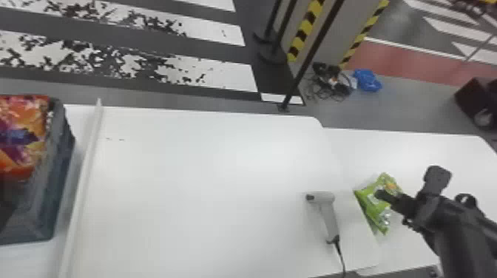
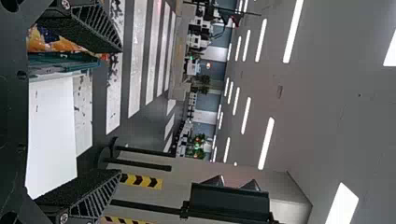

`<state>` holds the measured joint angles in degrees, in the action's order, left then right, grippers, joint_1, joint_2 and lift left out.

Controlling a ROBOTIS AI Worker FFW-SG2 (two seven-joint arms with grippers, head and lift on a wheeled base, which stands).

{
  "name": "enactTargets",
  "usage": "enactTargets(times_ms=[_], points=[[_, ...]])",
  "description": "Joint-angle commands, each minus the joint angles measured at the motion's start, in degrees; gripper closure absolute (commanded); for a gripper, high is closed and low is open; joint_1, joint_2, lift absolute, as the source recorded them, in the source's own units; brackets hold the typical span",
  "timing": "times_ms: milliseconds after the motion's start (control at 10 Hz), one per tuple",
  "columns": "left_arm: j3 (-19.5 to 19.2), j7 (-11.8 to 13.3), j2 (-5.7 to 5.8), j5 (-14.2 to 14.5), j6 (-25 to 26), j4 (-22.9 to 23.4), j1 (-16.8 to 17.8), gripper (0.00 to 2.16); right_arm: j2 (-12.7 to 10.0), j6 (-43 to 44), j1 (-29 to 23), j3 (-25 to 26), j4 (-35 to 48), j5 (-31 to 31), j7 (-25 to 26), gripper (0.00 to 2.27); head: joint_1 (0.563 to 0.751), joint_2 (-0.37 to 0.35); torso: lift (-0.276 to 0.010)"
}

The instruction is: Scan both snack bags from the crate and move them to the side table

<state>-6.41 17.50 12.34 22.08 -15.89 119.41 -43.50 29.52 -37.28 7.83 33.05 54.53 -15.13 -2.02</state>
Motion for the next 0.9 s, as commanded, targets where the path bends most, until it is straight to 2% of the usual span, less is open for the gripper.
enactTargets(times_ms=[0, 200, 400, 500, 800], points=[[0.26, -0.36, -0.04, -0.81, 0.38, -0.06, 0.17, 0.08, -4.47, -0.83, -7.75, 0.35, 12.27, -2.71, -0.26, 0.05, 0.695, -0.35, -0.029], [0.79, -0.89, -0.12, -1.25, 0.55, 0.12, 0.7, 0.08, -10.27, -1.18, -14.86, 0.35, 25.63, -5.52, -1.23, 0.05, 0.695, -0.35, -0.029], [0.87, -0.89, -0.12, -1.25, 0.73, 0.2, 0.7, 0.08, -13.96, -3.99, -19.26, 0.7, 34.59, -8.77, -5.36, 0.05, 0.695, -0.35, -0.029], [0.87, -0.89, -0.12, -1.25, 0.91, 0.2, 0.78, 0.08, -16.16, -3.82, -21.63, 0.79, 40.04, -8.86, -9.14, 0.05, 0.695, -0.35, -0.029], [1.4, -0.89, -0.21, -1.34, 0.91, -0.06, 1.05, 0.08, -20.9, 4.44, -29.28, -1.4, 52.26, -9.92, -17.84, 0.04, 0.695, -0.35, -0.029]])
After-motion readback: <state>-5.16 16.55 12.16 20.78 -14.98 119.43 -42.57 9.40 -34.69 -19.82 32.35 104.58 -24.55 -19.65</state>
